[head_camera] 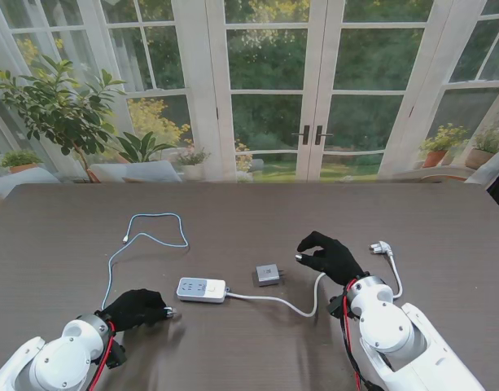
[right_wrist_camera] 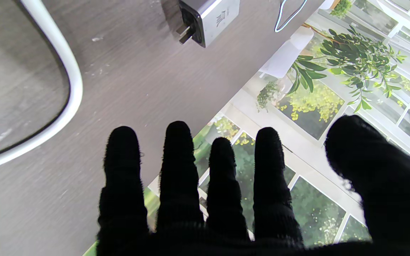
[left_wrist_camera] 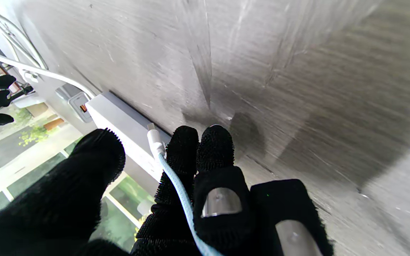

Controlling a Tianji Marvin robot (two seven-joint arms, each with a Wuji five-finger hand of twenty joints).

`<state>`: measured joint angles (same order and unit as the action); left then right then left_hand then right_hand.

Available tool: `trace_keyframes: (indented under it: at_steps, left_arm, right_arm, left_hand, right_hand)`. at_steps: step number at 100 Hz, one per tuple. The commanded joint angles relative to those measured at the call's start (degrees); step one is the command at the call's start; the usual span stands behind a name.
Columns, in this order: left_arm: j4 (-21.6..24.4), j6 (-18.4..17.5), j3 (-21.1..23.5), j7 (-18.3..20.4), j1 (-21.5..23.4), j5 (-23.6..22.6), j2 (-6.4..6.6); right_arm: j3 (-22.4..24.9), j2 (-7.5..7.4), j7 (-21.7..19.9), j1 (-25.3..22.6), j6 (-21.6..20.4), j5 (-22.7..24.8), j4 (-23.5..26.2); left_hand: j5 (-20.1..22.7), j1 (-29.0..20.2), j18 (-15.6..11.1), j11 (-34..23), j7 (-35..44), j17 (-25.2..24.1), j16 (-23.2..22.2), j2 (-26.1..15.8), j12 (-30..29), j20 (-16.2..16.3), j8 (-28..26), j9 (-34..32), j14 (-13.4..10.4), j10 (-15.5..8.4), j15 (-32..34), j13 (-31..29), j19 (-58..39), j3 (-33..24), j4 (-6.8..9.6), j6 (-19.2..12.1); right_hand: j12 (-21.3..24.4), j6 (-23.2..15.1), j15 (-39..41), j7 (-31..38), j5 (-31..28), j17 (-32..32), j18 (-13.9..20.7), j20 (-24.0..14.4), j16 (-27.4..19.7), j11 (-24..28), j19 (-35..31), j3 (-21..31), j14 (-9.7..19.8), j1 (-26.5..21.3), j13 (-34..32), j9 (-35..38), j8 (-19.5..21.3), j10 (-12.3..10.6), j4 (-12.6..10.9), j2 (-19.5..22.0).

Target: Set up the charging station

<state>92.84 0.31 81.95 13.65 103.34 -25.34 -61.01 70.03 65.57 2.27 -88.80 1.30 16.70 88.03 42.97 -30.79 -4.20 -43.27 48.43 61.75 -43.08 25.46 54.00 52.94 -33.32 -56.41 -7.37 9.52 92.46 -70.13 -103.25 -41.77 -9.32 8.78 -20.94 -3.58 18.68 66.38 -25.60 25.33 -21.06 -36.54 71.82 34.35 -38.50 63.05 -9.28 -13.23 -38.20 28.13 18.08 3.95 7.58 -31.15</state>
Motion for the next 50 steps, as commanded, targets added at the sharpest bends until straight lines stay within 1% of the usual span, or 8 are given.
trace_keyframes:
  at_steps: [1, 13, 19, 24, 34, 35, 37, 50]
  left_arm:
    - [0.0, 0.1, -0.1, 0.8, 0.0, 1.0, -0.18]
    - [-0.2, -0.2, -0.2, 0.3, 0.0, 0.8, -0.27]
    - [-0.2, -0.1, -0.2, 0.2, 0.0, 1.0, -0.31]
    - [-0.2, 0.0, -0.2, 0.0, 0.0, 0.9, -0.34]
    - [-0.7, 0.4, -0.5, -1.7, -0.1, 2.7, -0.87]
    - [-0.7, 0.5, -0.6, -1.9, -0.1, 2.9, -0.92]
    - [-0.8, 0.5, -0.6, -2.1, -0.1, 3.2, -1.00]
    - [-1.1, -0.3, -0.5, -1.6, -0.2, 3.6, -0.89]
  right_arm:
    - [-0.2, 0.28, -0.8, -0.2, 0.1, -0.1, 0.1]
    - [-0.2, 0.27, -0.9, -0.1, 0.1, -0.1, 0.0]
    - [-0.2, 0.27, -0.9, -0.1, 0.1, -0.1, 0.0]
    - [-0.2, 0.29, -0.8, -0.1, 0.2, -0.1, 0.0]
    - [-0.2, 0.28, -0.8, -0.1, 0.2, -0.1, 0.0]
    - [-0.2, 0.28, -0.8, -0.1, 0.2, -0.1, 0.0]
    - [-0.2, 0.28, -0.8, -0.1, 0.2, -0.1, 0.0]
    - [-0.2, 0.30, -0.7, -0.1, 0.2, -0.1, 0.0]
  left_hand:
    - [-1.1, -3.2, -8.6, -2.2, 4.3, 3.4, -0.1, -2.5, 1.4, 1.2, 0.8, -0.2, -3.7, 0.1, 6.2, -3.0, -16.7, 4.5, -0.27, -2.1]
    - [-2.0, -5.2, -8.9, -2.5, 6.1, 3.5, -0.1, -5.4, 2.0, 1.3, 2.6, -1.0, -5.1, -0.9, 6.4, -3.0, -16.7, 8.9, -0.17, -4.5]
    - [-3.1, -5.0, -9.8, -2.1, 5.4, 3.5, -0.2, -6.7, 2.1, 1.4, 2.2, -1.0, -6.2, -0.9, 6.6, -3.0, -16.7, 11.6, 0.92, -5.2]
    - [-4.5, -4.3, -10.7, -1.4, 4.5, 3.6, -0.1, -11.0, 2.1, 2.0, 0.8, -0.9, -7.4, -1.1, 6.8, -3.0, -16.7, 15.0, 2.36, -6.2]
    - [-5.0, -12.0, -9.7, -0.8, 5.6, 3.6, 0.0, -22.5, 3.1, 3.3, -2.0, -2.5, -6.6, -0.2, 7.7, -3.0, -16.7, 30.5, 3.92, -7.4]
    - [-5.0, -15.7, -9.4, -0.5, 5.7, 3.6, 0.1, -24.6, 3.8, 3.8, -2.5, -2.8, -6.4, 0.0, 8.0, -3.0, -16.7, 36.4, 4.66, -7.4]
    - [-4.9, -18.9, -8.7, -0.5, 6.1, 3.5, 0.1, -26.7, 4.1, 3.8, -2.9, -3.1, -5.9, 0.1, 8.2, -3.0, -16.7, 41.3, 5.07, -7.4]
    - [-4.1, -25.5, -7.7, -3.1, 9.5, 3.5, 0.1, -27.8, 6.6, 3.9, -3.5, -4.0, -6.4, -1.2, 8.6, -3.0, -16.7, 44.0, 4.26, -8.0]
  right_hand:
    - [0.3, 0.1, -1.3, -19.6, 0.6, 0.2, -1.0, -0.8, -51.4, -0.4, 2.0, -0.8, 0.2, 1.5, 0.2, 1.3, -0.3, 0.0, -0.9, 0.6]
    - [0.3, 0.1, -1.3, -19.6, 0.6, 0.3, -1.0, -0.8, -51.4, -0.4, 2.0, -0.8, 0.1, 1.6, 0.2, 1.3, -0.3, -0.1, -0.9, 0.6]
    - [0.3, 0.1, -1.3, -19.6, 0.6, 0.2, -1.0, -0.8, -51.4, -0.4, 2.0, -0.8, 0.1, 1.6, 0.2, 1.3, -0.3, -0.1, -0.9, 0.7]
    - [0.3, 0.2, -1.3, -19.6, 0.6, 0.2, -1.0, -0.8, -51.4, -0.4, 2.0, -0.8, 0.0, 1.5, 0.2, 1.3, -0.3, 0.0, -0.9, 0.7]
    - [0.3, 0.2, -1.3, -19.6, 0.6, 0.2, -1.0, -0.8, -51.4, -0.4, 2.0, -0.8, 0.1, 1.5, 0.1, 1.4, -0.3, 0.0, -1.0, 0.7]
    - [0.3, 0.2, -1.3, -19.6, 0.6, 0.3, -1.0, -0.8, -51.4, -0.4, 2.0, -0.8, 0.1, 1.5, 0.1, 1.5, -0.3, 0.0, -1.0, 0.7]
    - [0.3, 0.2, -1.3, -19.6, 0.6, 0.2, -0.9, -0.8, -51.4, -0.4, 2.0, -0.8, 0.1, 1.5, 0.1, 1.4, -0.3, 0.1, -1.0, 0.7]
    - [0.3, 0.3, -1.3, -19.6, 0.6, 0.2, -1.0, -0.8, -51.4, -0.4, 2.0, -0.8, 0.0, 1.5, 0.1, 1.4, -0.3, 0.0, -0.9, 0.7]
